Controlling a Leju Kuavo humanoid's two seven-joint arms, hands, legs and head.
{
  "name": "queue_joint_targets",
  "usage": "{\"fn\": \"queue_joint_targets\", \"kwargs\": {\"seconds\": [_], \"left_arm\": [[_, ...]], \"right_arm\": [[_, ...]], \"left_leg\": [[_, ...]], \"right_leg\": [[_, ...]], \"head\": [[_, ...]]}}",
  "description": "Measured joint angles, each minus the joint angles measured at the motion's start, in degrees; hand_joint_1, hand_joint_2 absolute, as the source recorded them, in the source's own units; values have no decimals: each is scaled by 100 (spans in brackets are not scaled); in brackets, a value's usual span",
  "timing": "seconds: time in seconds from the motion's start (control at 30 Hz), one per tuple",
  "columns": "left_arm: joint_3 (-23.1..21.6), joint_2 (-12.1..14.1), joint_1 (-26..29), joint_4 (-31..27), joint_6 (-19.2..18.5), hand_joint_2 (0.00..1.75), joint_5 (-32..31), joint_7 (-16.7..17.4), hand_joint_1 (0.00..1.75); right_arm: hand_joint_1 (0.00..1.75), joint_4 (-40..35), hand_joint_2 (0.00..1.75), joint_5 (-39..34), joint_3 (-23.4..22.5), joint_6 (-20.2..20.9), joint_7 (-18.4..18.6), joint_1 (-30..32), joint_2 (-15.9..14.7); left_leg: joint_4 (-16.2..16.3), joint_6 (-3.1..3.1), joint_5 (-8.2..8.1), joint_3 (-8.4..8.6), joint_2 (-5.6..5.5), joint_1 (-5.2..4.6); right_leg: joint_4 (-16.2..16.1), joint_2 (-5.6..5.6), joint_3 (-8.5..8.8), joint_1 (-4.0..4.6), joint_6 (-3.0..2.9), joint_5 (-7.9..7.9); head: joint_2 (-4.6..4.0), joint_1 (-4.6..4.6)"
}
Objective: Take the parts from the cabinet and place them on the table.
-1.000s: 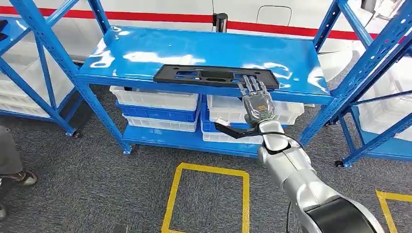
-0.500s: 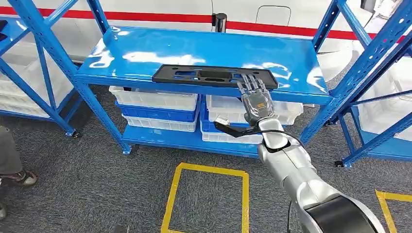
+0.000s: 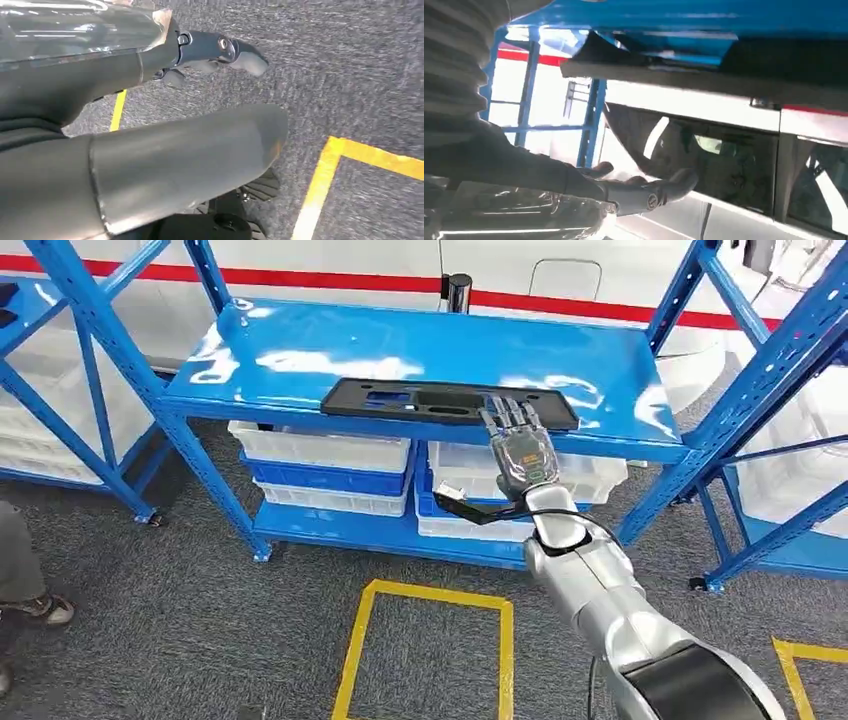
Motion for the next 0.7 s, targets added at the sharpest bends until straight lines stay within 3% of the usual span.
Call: {"fn": "queue_joint_targets", "kwargs": {"seconds": [0.07,0.1,0.13,0.17,0.23,0.27,0.3,0.33,0.37,0.47,0.53,0.57,0.63,0.67,0.7], "left_arm": [[-2,-28,-5,0,-2,0,-28,-26,0],[-2,-39,-3,0,-2,0,-31,-26,0],[-2,-52,5,0,-2,0,-31,-28,0],[0,-61,15,0,0,0,-31,-31,0],[0,-79,21,0,-2,0,-31,-31,0],[0,-87,20,0,0,0,-31,-31,0],[-2,-85,15,0,0,0,-31,-31,0],[-2,-85,12,0,0,0,-31,-31,0],[-2,-87,-8,0,7,0,-31,-31,0],[0,-92,-4,0,20,0,-24,-31,0],[-2,-105,-17,0,24,0,-24,-33,0],[-2,-109,-19,0,26,0,-24,-33,0],[-2,-109,-9,0,26,0,-20,-33,0],[0,-109,-1,0,31,0,-9,-33,0],[0,-107,1,0,31,0,-9,-33,0]], "right_arm": [[0,9,175,26,0,-2,24,10,0],[0,17,175,31,0,-2,39,34,-7],[0,26,175,42,0,-4,41,57,-9],[0,31,175,48,0,-4,48,74,-13],[0,33,175,50,0,-2,55,67,-20],[0,35,175,50,0,-2,59,68,-22],[0,46,175,50,0,2,63,63,-31],[0,48,175,50,0,2,63,60,-33],[0,52,175,57,0,2,65,49,-22],[0,59,175,68,-2,2,101,63,-24],[0,59,175,79,-2,2,109,42,-6],[0,59,175,83,-2,2,116,36,0],[0,68,175,83,-2,2,116,65,0],[0,72,175,83,0,2,116,81,0],[0,74,175,83,0,2,116,90,2]], "left_leg": [[4,-9,-23,15,2,6],[5,-21,-38,27,-3,7],[7,-41,-58,47,-13,15],[12,-71,-84,81,-20,30],[21,-170,-173,204,-31,79],[24,-225,-227,237,-25,72],[34,-251,-258,279,-18,72],[36,-260,-267,277,-17,72],[25,-312,-307,260,-6,61],[97,-379,-336,302,7,105],[694,-434,-262,-47,30,130],[1160,-465,-366,-354,31,131],[1809,-497,-782,-878,30,130],[1864,-478,-872,-1020,29,129],[1717,-444,-810,-1058,29,125]], "right_leg": [[939,2,-556,-9,-37,-351],[1260,1,-771,-16,-20,-420],[1312,0,-858,-30,27,-388],[1110,-2,-806,-40,100,-266],[-23,-12,-320,-90,283,280],[-527,-33,-109,-126,344,506],[-516,-39,-126,-75,276,431],[-523,-37,-127,-57,246,392],[-538,-38,-39,-15,63,309],[-529,-6,41,-36,-133,321],[-541,3,127,-36,-235,257],[-541,6,173,-27,-262,208],[-541,11,277,6,-297,103],[-541,17,340,22,-304,51],[-541,24,420,43,-309,-6]], "head": [[0,6],[0,11],[0,4],[0,13],[0,15],[0,22],[0,31],[0,28],[0,24],[0,-7],[0,-4],[0,-40],[0,-48],[0,-42],[0,-48]]}}
